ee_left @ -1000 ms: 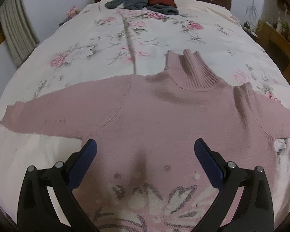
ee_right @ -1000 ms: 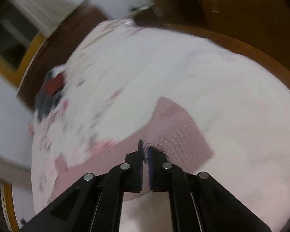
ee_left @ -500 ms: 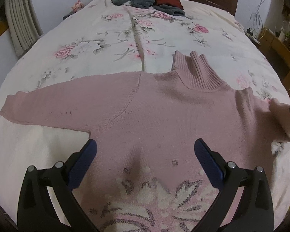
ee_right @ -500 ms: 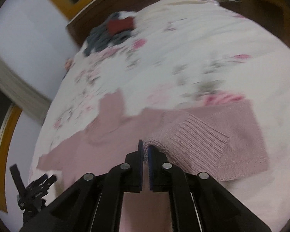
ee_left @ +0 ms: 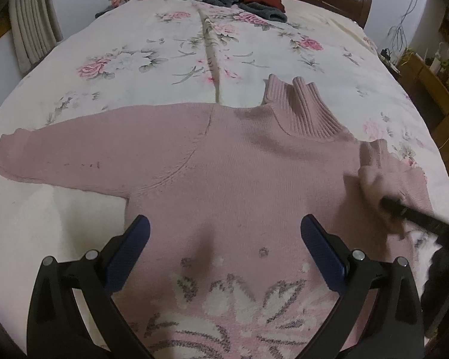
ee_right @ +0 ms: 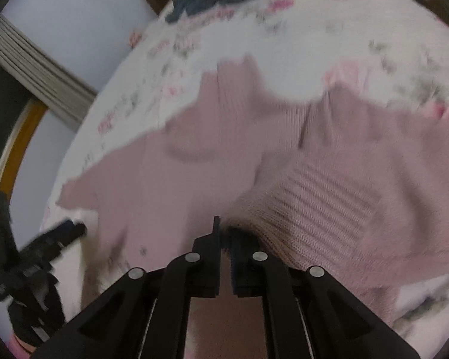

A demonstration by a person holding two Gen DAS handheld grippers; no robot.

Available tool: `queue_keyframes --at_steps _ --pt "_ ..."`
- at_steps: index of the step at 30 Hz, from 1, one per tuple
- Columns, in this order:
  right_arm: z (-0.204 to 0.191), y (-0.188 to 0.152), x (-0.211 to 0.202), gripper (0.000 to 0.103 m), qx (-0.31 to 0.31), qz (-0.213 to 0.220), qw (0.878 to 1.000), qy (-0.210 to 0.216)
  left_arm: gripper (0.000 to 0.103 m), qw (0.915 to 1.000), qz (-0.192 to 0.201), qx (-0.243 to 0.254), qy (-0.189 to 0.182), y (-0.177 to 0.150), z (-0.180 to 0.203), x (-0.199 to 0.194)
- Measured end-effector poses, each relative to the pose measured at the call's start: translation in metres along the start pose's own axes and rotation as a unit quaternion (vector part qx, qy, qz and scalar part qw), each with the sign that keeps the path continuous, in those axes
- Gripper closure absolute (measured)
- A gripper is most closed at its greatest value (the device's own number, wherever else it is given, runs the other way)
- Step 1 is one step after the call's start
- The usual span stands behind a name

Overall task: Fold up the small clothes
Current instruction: 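Fold the held sleeve across the sweater body with the right gripper, release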

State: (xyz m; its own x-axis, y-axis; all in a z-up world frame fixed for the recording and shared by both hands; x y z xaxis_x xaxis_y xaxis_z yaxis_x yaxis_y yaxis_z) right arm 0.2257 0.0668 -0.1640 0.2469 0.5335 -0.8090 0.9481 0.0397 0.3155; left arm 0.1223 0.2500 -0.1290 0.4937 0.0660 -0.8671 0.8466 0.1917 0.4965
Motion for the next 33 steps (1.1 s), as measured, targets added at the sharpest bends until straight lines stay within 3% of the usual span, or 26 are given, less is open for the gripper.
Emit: queue_keyframes --at_steps 2,3,8,14,18,19,20,22,23,24,26,33 --pt "0.004 -0.012 0.004 0.094 -0.004 -0.022 1.0 0.0 0.003 0.9999 -0.002 0.004 -0.011 0.002 0.008 0.001" --pt "0.007 -0.019 -0.001 0.088 -0.006 -0.027 1.0 0.005 0.003 0.9999 -0.002 0.007 -0.015 0.003 0.011 0.002" --pt "0.037 -0.041 -0.049 0.074 0.019 0.001 1.0 0.02 0.003 0.9971 -0.02 0.027 -0.068 0.008 0.057 0.014" --pt "0.098 -0.061 -0.109 0.073 0.073 0.045 0.996 -0.008 0.003 0.9852 -0.071 0.046 -0.149 0.01 0.143 0.053" --pt "0.121 -0.076 -0.131 0.072 0.083 0.057 0.995 -0.026 0.004 0.9803 -0.111 0.036 -0.159 0.009 0.177 0.088" --pt "0.127 -0.079 -0.137 0.072 0.086 0.06 0.994 -0.029 0.007 0.9798 -0.115 0.033 -0.16 0.008 0.182 0.093" --pt "0.129 -0.079 -0.138 0.072 0.087 0.061 0.994 -0.032 0.025 0.9787 -0.12 0.029 -0.164 0.007 0.189 0.099" --pt "0.135 -0.08 -0.14 0.072 0.095 0.065 0.993 -0.037 0.052 0.9747 -0.13 0.029 -0.18 0.005 0.197 0.105" --pt "0.137 -0.08 -0.141 0.072 0.099 0.067 0.992 -0.038 0.062 0.9711 -0.133 0.021 -0.197 0.005 0.201 0.105" --pt "0.138 -0.079 -0.14 0.072 0.103 0.069 0.992 -0.038 0.066 0.9706 -0.13 0.016 -0.202 0.006 0.202 0.103" --pt "0.141 -0.076 -0.142 0.072 0.112 0.074 0.99 -0.035 0.089 0.9741 -0.108 0.025 -0.197 0.013 0.202 0.095" --pt "0.146 -0.054 -0.138 0.072 0.142 0.088 0.986 -0.019 0.09 0.9763 -0.014 0.03 -0.214 0.047 0.167 0.043"
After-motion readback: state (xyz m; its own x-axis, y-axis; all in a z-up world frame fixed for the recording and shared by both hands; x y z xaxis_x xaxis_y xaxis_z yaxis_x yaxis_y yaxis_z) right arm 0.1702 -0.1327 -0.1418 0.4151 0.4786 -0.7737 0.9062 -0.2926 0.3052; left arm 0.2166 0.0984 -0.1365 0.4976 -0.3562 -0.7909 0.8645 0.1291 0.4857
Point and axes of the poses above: each gripper's, at about its wrist camera, not at the fingertips, and x roughly the way its jaws point, z to its right, y to its top, the point moved 5 cm from there along x, roughly the way its jaws point, and after that the axes turned 7 degrees about x, right-handed, at the moved point
